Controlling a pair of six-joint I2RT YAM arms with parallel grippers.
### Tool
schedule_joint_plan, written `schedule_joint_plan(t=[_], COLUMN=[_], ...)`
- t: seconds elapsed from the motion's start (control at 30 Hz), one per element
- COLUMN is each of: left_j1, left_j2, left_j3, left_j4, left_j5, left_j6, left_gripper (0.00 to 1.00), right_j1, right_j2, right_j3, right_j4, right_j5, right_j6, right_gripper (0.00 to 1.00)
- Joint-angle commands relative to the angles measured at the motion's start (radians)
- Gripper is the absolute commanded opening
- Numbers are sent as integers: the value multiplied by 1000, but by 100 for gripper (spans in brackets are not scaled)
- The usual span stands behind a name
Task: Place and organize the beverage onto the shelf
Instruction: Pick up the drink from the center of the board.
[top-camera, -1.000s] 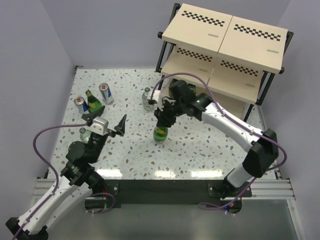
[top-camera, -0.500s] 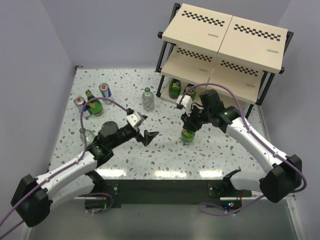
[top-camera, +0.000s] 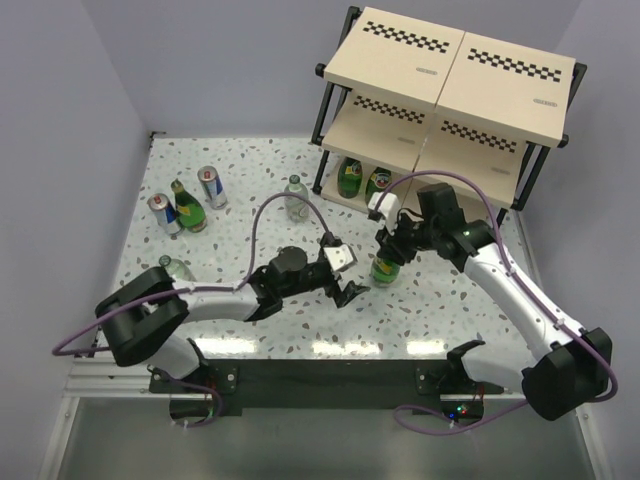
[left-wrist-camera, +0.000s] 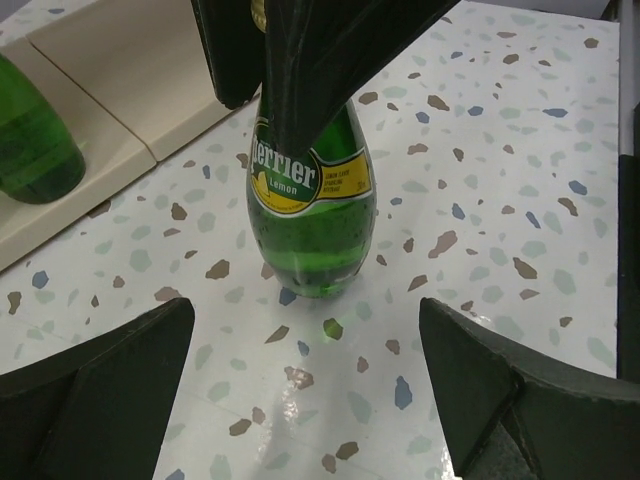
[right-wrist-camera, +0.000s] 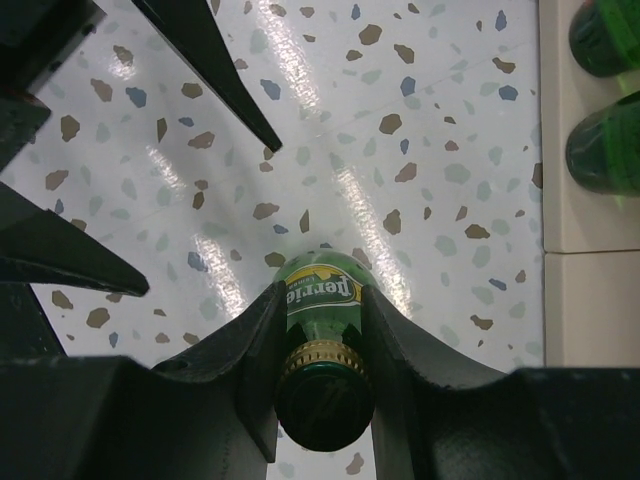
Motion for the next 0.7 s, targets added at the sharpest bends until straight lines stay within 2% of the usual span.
schedule_joint_plan(t=[0.0,0.23,0.67], left_j1=[-19,-30,-33], left_j2=[76,267,409], left_j3=[49,138,238], left_j4=[234,316,373], left_j5=[-40,-49,0], left_j6=[69,86,53], left_gripper=[100,100,100], right_j1=[-6,-18,-23], right_j2=[-64,-78,-82], right_j3=[22,16,11], right_j4=[117,123,129], right_j5=[-69,-95,-121], right_j6=[-3,6,18], right_gripper=[0,0,0])
